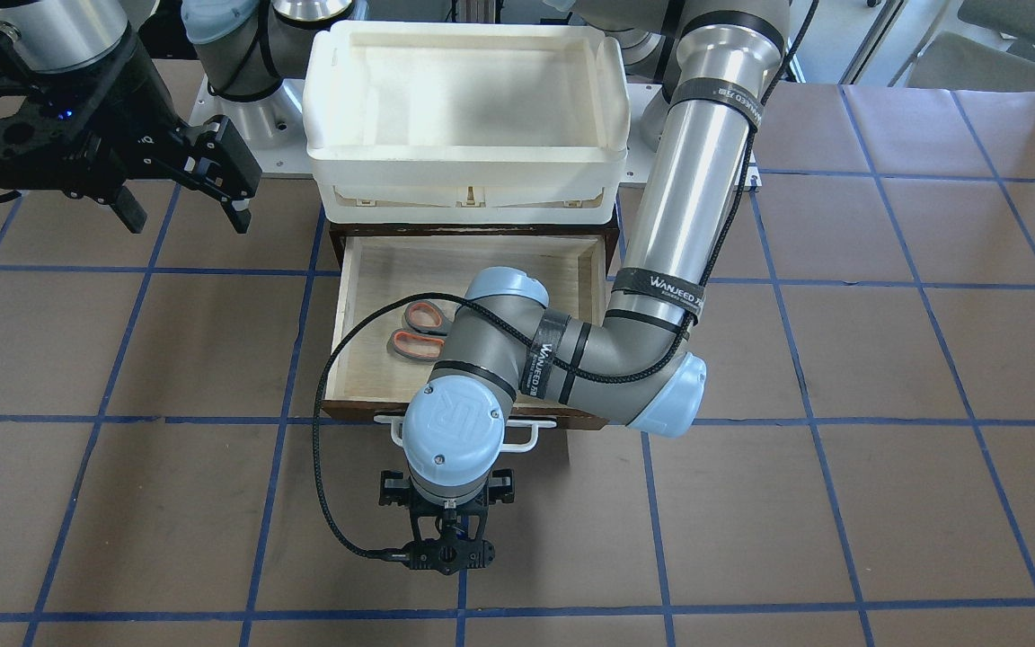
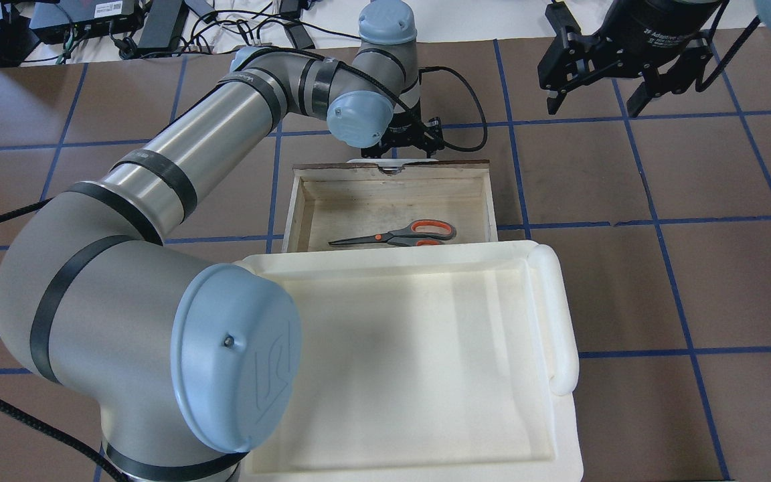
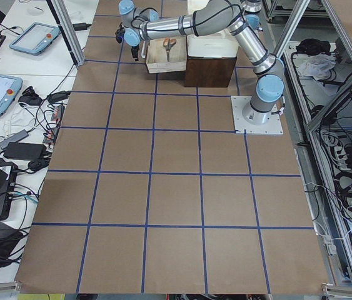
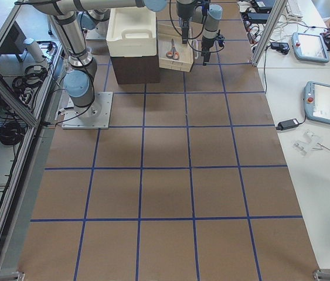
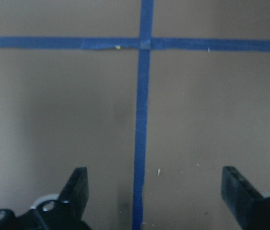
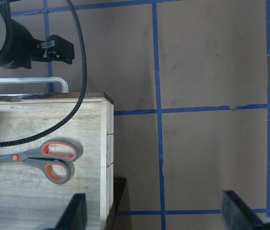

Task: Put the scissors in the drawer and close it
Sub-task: 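Position the left gripper behind the drawer's front edge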

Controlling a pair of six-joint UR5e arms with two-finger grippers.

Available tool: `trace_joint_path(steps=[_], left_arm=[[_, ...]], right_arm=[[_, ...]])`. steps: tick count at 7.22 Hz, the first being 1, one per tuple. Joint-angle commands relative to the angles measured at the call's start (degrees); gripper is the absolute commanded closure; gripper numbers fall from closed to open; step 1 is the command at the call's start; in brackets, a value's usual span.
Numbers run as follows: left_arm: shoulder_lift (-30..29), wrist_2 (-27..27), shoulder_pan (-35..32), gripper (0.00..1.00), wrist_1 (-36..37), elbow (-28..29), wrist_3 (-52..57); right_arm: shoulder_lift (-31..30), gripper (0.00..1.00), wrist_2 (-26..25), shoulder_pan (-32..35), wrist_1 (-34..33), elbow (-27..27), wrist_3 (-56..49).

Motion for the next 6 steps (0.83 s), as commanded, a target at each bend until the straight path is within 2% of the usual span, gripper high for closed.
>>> trace_joint_path(steps=[1, 6], left_arm=[[-1.15, -2.05, -0.29, 0.0, -2.15, 0.46, 0.5], [-0.54, -1.97, -0.29, 0.0, -8.93, 0.28, 2.6]], right_arm=[[0.0, 0.0, -0.07, 0.0, 0.12, 0.16, 0.0], [0.0, 0.0, 0.02, 0.0, 0.21, 0.34, 0.0]])
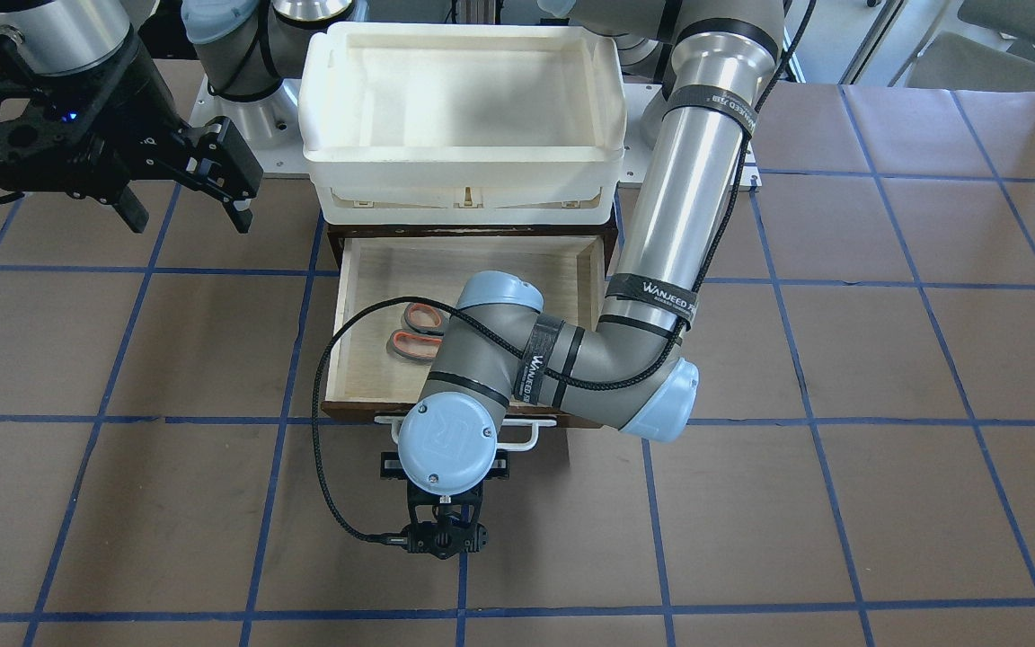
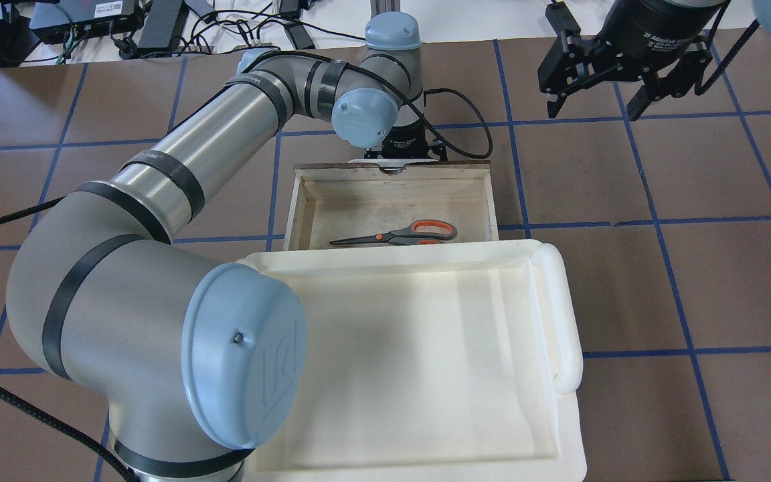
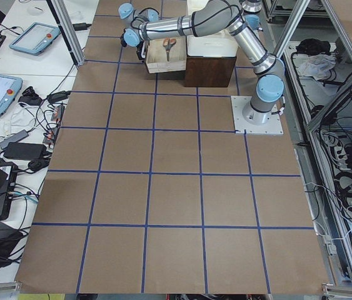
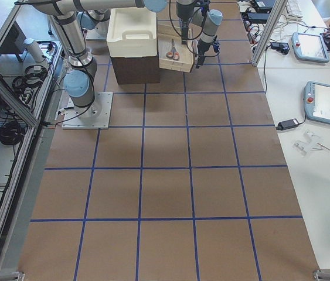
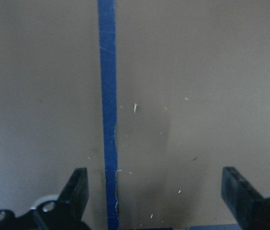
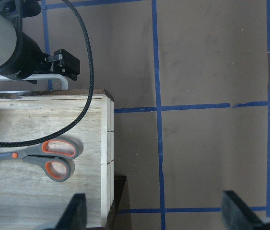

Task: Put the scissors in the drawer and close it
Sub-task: 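Position the left gripper behind the drawer's front edge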

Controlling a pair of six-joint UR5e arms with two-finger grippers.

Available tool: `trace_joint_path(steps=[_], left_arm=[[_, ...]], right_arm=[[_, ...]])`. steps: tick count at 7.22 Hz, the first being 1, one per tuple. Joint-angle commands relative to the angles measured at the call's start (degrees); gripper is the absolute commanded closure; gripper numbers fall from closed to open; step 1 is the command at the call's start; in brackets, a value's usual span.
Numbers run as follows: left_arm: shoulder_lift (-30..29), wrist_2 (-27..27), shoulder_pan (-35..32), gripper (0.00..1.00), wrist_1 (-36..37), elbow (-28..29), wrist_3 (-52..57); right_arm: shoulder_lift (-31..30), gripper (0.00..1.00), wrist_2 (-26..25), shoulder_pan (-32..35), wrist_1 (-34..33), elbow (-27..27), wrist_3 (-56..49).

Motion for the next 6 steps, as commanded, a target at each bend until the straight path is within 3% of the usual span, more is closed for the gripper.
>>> trace_joint_path(steps=[1, 6], left_arm=[[0.19, 0.14, -0.03, 0.0, -2.03, -0.18, 1.27], [3.96, -0.12, -0.81, 0.0, -5.99, -0.53, 1.01]], right_arm=[[-0.02, 0.0, 0.03, 0.0, 0.0, 0.03, 0.0], [-0.02, 0.0, 0.03, 0.0, -0.09, 0.12, 0.0]])
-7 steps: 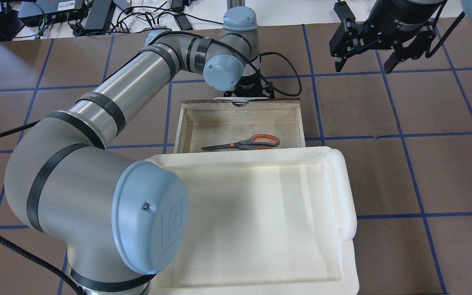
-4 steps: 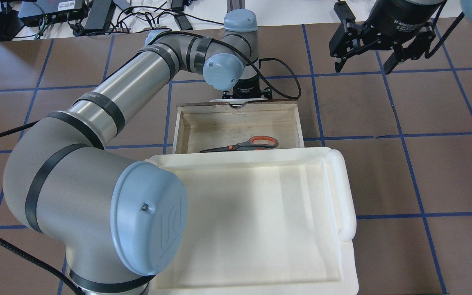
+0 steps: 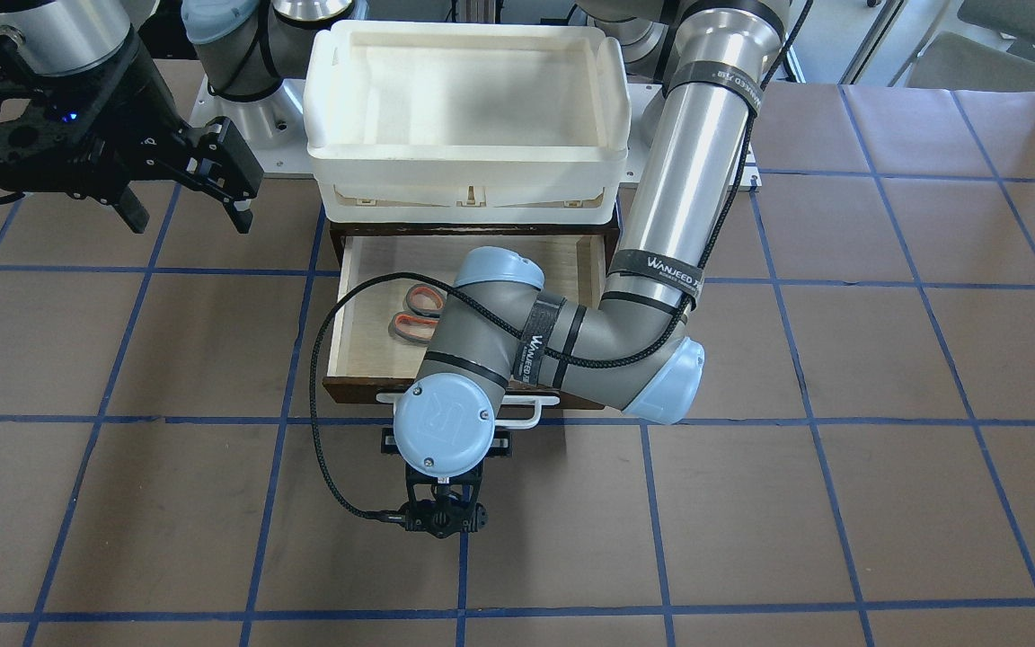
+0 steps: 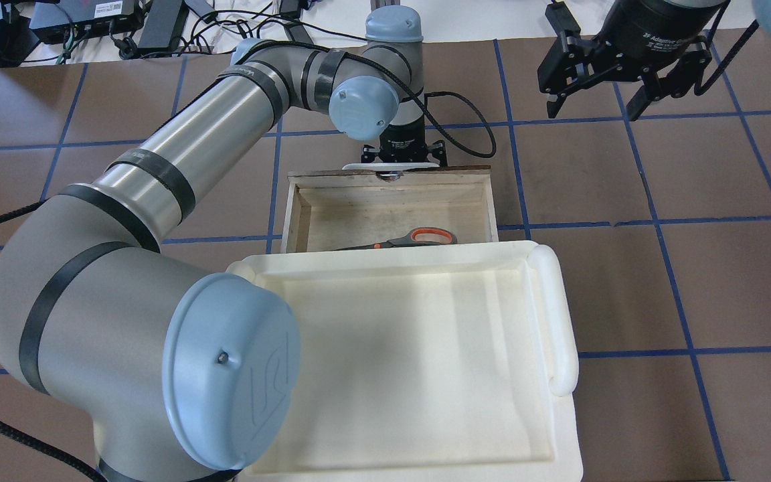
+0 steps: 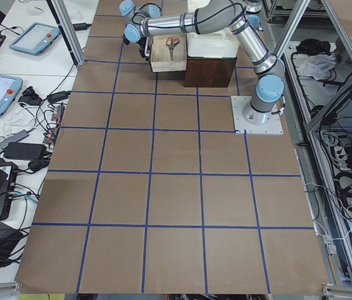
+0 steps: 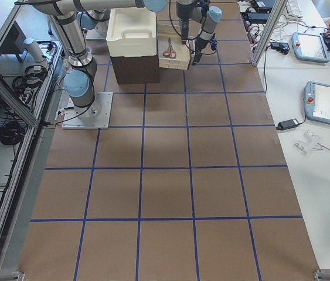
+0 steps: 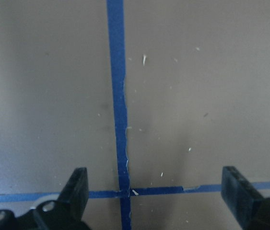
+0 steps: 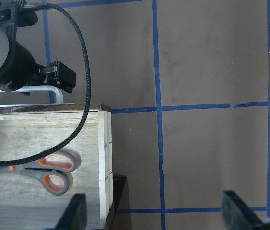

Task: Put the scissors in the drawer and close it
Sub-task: 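Push the drawer closed with the left gripper, away from the robot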

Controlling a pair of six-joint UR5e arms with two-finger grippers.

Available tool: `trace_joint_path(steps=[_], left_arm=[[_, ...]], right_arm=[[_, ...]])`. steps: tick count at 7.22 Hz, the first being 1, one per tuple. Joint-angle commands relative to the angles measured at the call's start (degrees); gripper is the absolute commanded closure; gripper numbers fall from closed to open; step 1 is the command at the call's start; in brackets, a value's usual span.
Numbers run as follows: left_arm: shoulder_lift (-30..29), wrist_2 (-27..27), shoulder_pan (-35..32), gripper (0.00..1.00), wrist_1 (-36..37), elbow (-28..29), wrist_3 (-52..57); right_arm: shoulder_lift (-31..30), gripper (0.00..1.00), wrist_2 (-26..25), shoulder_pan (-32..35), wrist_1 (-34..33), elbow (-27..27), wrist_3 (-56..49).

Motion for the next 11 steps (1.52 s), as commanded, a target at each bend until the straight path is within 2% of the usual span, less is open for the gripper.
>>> trace_joint_path(steps=[1, 9, 11], left_arm=[[2.06, -1.14, -0.52, 0.0, -0.81, -0.65, -0.86], [9.53, -0.72, -1.83, 0.0, -2.75, -9.17, -0.34], [12.34, -0.36, -3.24, 0.0, -2.84, -15.21, -0.78]], right_arm=[[0.09, 0.0, 0.0, 0.0, 0.0, 0.06, 0.0], [0.0, 0.0, 0.0, 0.0, 0.0, 0.32, -0.09], [0.0, 0.0, 0.0, 0.0, 0.0, 0.32, -0.09]])
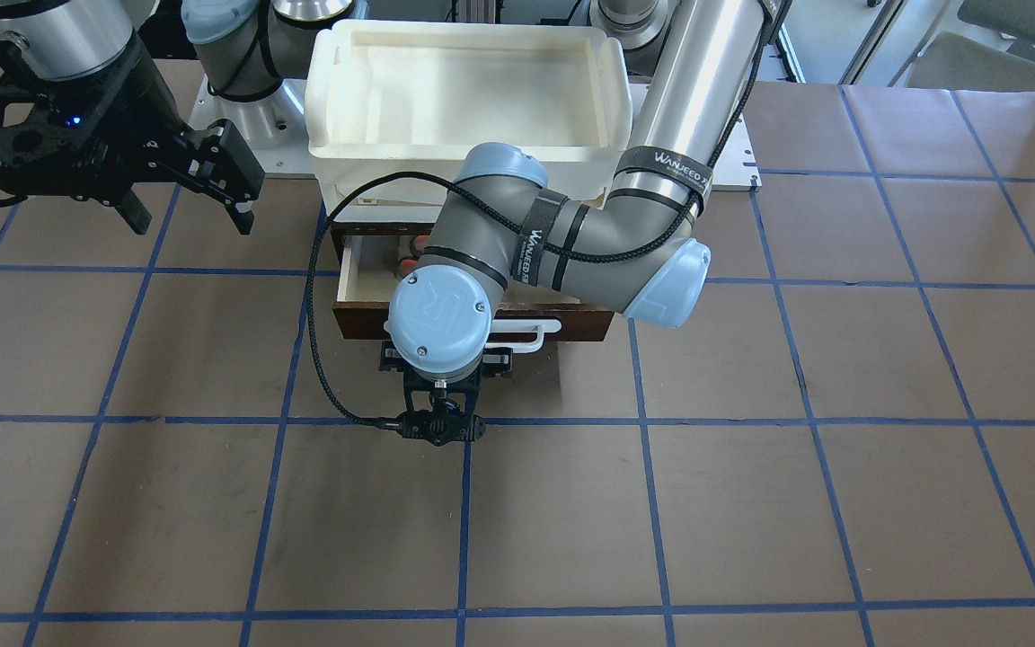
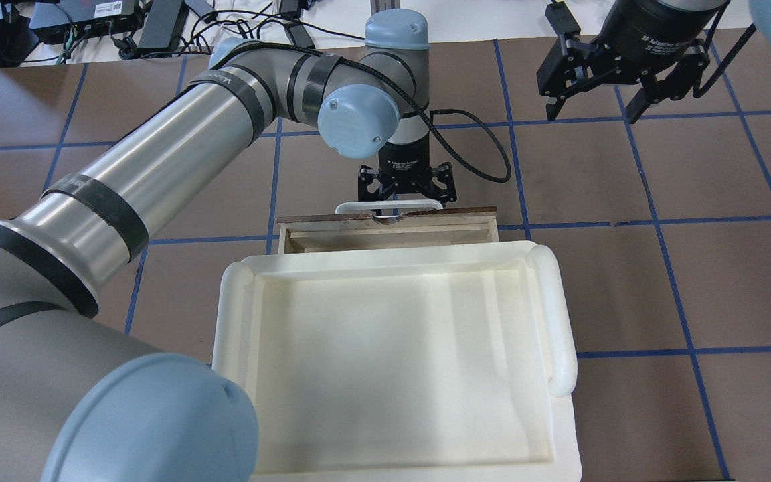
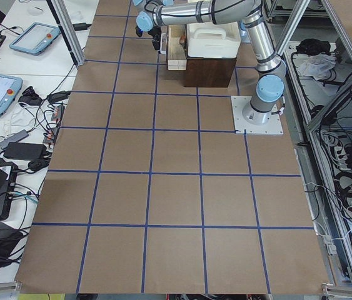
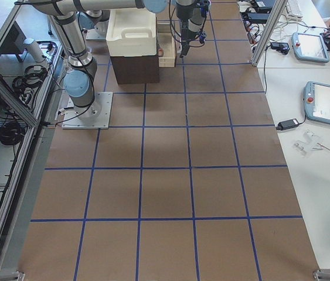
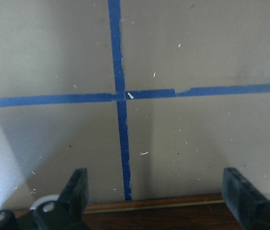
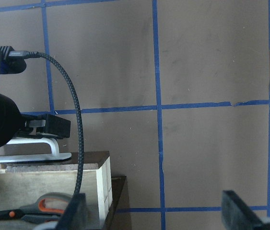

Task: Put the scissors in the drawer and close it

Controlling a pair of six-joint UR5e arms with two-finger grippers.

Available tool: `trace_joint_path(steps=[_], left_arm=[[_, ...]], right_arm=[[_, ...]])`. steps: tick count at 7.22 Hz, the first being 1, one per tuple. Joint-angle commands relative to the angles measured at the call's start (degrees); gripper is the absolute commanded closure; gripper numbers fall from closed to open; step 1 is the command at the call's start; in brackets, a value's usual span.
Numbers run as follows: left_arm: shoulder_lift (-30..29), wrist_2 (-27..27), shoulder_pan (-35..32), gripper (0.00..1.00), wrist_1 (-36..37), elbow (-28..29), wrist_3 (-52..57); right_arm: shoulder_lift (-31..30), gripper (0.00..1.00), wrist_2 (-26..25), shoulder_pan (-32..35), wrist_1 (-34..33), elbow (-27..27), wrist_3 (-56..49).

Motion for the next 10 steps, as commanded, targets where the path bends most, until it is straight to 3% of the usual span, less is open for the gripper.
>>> trace_joint_path(steps=[1, 5, 8, 9, 10], left_arm=[[3.96, 0.15, -0.87, 0.0, -0.25, -5.83, -0.14], [9.77, 0.49, -2.54, 0.0, -1.22, -13.92, -0.31], [9.35, 2.52, -0.27, 0.0, 2.81, -7.82, -0.05], [9.52, 4.17, 0.09, 0.0, 6.39, -6.21, 0.56], [9.17, 9.15, 2.01, 0.0, 13.65, -5.59, 0.74]], right_arm=[[-0.09, 0.0, 0.0, 0.0, 0.0, 0.01, -0.01], [-0.44, 0.0, -2.11, 0.09, 0.7, 0.7, -1.33], [-1.14, 0.0, -3.52, 0.26, 0.0, 1.68, -2.03], [-1.05, 0.0, -3.43, 0.26, 0.0, 1.68, -2.03], [-1.05, 0.0, -3.43, 0.26, -0.09, 1.68, -2.12]])
